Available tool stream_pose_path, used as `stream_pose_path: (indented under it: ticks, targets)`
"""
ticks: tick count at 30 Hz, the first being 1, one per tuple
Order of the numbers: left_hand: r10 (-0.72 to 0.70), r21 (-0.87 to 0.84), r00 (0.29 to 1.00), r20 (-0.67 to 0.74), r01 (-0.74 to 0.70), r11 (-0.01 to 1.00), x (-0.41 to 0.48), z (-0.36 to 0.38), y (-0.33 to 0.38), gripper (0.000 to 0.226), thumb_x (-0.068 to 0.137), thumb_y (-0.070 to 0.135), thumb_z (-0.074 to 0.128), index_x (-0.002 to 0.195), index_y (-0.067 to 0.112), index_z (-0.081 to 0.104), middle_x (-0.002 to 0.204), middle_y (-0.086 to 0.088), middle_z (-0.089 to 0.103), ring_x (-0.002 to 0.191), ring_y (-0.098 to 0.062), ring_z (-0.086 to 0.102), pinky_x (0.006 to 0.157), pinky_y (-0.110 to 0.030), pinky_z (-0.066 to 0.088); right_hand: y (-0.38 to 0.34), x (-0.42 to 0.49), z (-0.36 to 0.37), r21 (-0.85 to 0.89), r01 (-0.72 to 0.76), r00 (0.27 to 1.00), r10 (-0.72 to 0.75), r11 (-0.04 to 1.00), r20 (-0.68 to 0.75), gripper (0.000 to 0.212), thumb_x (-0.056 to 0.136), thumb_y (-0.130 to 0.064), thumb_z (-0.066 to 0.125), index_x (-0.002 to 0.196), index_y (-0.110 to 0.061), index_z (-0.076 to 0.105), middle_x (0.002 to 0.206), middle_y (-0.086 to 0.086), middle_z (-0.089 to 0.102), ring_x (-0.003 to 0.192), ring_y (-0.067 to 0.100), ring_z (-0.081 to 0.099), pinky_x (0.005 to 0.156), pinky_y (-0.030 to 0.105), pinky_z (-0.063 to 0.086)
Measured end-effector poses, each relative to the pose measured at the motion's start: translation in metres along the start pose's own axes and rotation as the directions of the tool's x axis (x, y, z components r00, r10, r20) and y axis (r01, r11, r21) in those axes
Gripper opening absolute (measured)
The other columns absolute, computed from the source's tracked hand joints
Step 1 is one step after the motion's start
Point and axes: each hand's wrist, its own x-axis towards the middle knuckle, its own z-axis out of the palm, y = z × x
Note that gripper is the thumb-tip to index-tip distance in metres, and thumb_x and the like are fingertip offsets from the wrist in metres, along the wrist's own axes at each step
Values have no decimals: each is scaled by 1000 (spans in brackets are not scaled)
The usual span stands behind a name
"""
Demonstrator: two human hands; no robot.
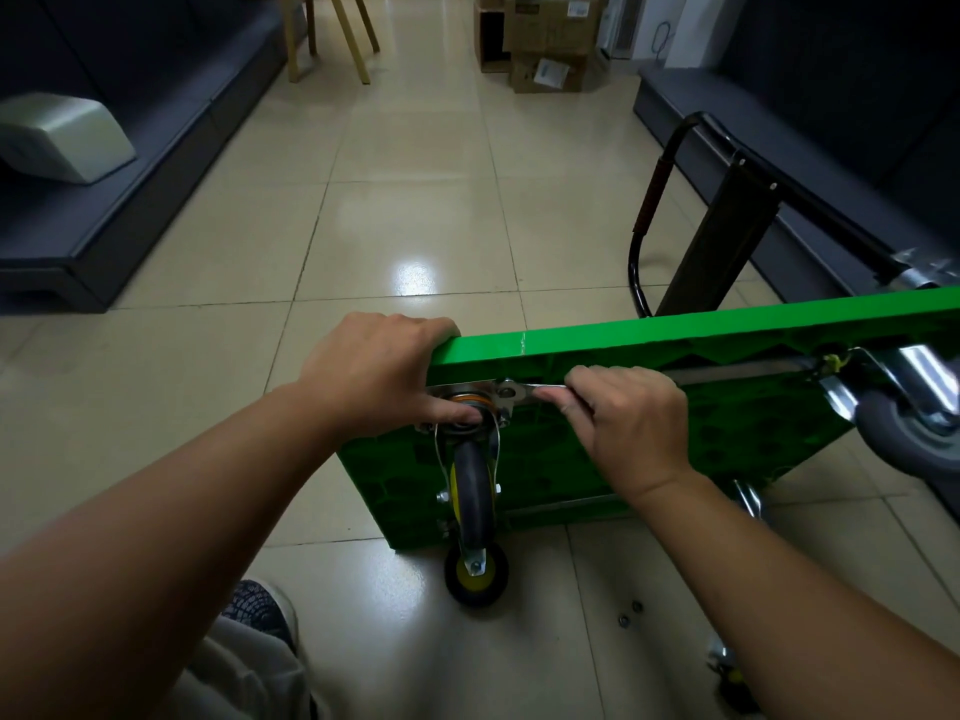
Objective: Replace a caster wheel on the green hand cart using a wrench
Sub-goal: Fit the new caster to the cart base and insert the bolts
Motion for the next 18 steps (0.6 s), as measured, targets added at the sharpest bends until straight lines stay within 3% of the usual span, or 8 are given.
stream_pose_path:
  ticks: [11,18]
  targets:
    - [3,16,1000,2,-3,1000,0,0,0,82,69,93,57,122,30,59,87,8,68,69,-17,59,61,-32,47,-7,-9,14,37,-83,993,85,996,-76,44,96,-49,60,63,-19,60,52,-2,55,45,19,49,55,25,25]
    - [7,7,1000,-3,-7,1000,0,0,0,82,69,93,57,121,30,59,87,8,69,69,-16,58,60,-32,46,-7,-10,14,42,-79,994,81,996,-68,44,95,-49,61,62,-19,59,51,-2,54,44,20,51,50,26,33]
